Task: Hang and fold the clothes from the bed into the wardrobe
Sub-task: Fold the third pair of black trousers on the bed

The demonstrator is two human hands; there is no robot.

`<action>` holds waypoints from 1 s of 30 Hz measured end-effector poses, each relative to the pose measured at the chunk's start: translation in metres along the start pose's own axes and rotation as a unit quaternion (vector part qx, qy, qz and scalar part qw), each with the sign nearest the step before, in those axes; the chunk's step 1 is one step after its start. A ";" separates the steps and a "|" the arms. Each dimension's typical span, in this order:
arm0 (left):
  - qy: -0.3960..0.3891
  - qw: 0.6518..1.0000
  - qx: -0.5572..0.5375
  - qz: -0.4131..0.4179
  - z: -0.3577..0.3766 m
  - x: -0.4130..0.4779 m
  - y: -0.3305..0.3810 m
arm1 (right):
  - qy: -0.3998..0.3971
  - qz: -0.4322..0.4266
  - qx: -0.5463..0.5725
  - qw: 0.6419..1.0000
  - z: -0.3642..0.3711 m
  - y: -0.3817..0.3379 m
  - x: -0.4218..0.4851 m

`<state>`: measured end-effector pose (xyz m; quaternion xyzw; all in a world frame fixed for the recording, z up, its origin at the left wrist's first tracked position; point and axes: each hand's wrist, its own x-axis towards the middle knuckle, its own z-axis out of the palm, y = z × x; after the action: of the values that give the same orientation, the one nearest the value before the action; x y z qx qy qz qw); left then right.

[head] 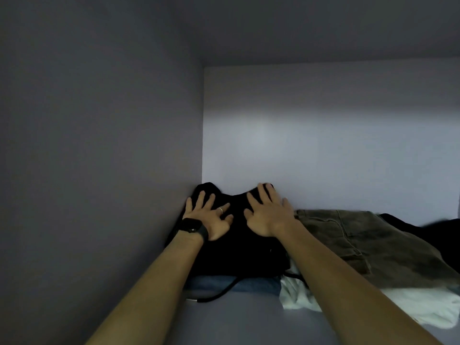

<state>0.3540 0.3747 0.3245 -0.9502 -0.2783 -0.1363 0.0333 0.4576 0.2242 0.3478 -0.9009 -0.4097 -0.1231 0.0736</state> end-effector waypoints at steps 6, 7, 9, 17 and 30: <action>-0.047 0.988 -0.145 0.013 0.017 0.022 -0.005 | -0.070 0.059 0.150 0.984 0.033 0.017 0.016; -0.045 0.987 -0.151 0.009 0.020 0.027 -0.007 | -0.078 0.056 0.157 0.983 0.033 0.018 0.022; -0.042 0.989 -0.139 0.002 0.026 0.035 -0.008 | -0.087 0.053 0.175 0.979 0.037 0.022 0.032; -0.046 0.990 -0.136 -0.007 0.024 0.031 -0.004 | -0.067 0.067 0.119 0.988 0.030 0.017 0.019; 0.004 0.991 -0.127 -0.031 0.019 -0.027 0.016 | -0.075 0.027 0.157 0.984 0.034 0.004 -0.024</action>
<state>0.3455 0.3497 0.2989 -0.9373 -0.2875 -0.1749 -0.0907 0.4503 0.2123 0.3087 -0.8954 -0.4042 0.0124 0.1866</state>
